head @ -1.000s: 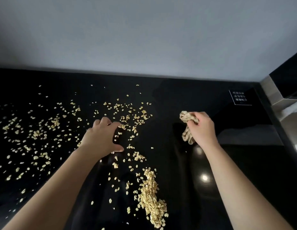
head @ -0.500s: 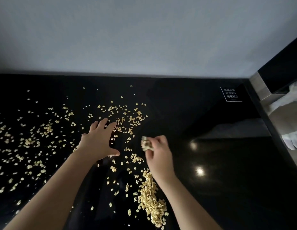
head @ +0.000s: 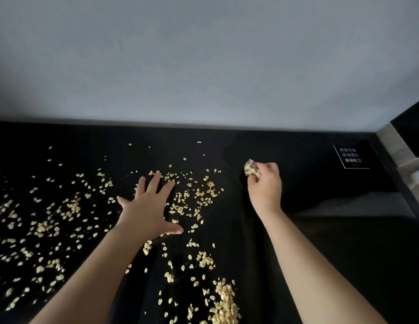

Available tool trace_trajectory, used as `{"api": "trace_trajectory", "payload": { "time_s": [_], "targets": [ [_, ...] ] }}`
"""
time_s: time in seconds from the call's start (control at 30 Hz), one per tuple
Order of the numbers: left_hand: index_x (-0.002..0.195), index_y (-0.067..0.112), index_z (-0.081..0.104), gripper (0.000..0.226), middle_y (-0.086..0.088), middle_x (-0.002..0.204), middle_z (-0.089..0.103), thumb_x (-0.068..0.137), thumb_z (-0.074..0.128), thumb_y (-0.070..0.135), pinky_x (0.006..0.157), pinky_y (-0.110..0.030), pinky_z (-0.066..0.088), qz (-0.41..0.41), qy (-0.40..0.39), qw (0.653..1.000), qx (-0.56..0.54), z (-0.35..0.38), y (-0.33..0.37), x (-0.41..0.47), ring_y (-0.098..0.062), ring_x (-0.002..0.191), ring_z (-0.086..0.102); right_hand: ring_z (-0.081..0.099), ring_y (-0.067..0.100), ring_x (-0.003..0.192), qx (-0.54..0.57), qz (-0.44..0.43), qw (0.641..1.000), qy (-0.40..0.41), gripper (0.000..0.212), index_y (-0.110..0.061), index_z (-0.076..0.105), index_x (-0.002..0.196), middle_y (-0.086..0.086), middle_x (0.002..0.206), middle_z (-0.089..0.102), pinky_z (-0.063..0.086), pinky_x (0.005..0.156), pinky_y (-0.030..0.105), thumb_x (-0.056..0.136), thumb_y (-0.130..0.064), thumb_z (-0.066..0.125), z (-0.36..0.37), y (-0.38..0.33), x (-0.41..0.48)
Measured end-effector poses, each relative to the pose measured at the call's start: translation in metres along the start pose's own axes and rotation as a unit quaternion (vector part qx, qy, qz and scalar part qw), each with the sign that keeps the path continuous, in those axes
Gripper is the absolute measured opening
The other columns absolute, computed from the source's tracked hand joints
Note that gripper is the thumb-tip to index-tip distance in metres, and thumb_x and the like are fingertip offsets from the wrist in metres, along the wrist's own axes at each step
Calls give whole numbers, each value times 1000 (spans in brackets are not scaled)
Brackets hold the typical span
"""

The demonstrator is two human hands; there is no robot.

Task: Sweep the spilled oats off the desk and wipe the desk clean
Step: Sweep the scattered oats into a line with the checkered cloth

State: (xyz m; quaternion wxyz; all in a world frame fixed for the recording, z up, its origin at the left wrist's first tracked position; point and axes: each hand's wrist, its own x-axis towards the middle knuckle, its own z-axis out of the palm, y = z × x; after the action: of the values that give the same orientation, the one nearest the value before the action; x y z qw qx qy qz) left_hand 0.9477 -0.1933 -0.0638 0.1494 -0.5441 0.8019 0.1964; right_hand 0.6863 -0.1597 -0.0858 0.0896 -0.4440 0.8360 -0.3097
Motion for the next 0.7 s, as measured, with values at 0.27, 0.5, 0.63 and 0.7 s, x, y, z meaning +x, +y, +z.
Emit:
{"api": "trace_trajectory", "payload": {
  "time_s": [0.27,0.5,0.63,0.7],
  "targets": [
    [149,39,-13,126,7,154,-31,63,74,66,109,-69,14,0,-31,999,14,0,-1,-2,-28,145,-22,54,3,90,58,-258,933,-245,32,-13,67,117,-9,110,52,44,78,8,86,-9,66,21,-36,-25],
    [151,34,5,108,5,160,-1,72,76,51,112,-47,33,-6,9,999,-45,-18,3,-2,-22,147,8,57,4,99,159,-246,850,-438,30,-13,69,112,-10,107,56,50,85,19,85,-3,61,-12,-18,-55],
    [150,32,13,102,1,160,0,71,71,59,113,-47,26,-16,55,998,-35,-31,10,20,-25,147,5,60,3,95,229,-128,925,-274,35,-18,70,104,-6,100,59,43,85,12,81,7,61,-18,-22,4],
    [151,32,9,105,-1,161,-6,71,69,63,116,-50,18,-23,43,999,-22,-33,10,34,-27,148,-5,62,8,94,194,-93,963,-160,31,-16,71,102,-3,99,61,42,84,13,81,5,61,-16,-19,44]
  ]
}}
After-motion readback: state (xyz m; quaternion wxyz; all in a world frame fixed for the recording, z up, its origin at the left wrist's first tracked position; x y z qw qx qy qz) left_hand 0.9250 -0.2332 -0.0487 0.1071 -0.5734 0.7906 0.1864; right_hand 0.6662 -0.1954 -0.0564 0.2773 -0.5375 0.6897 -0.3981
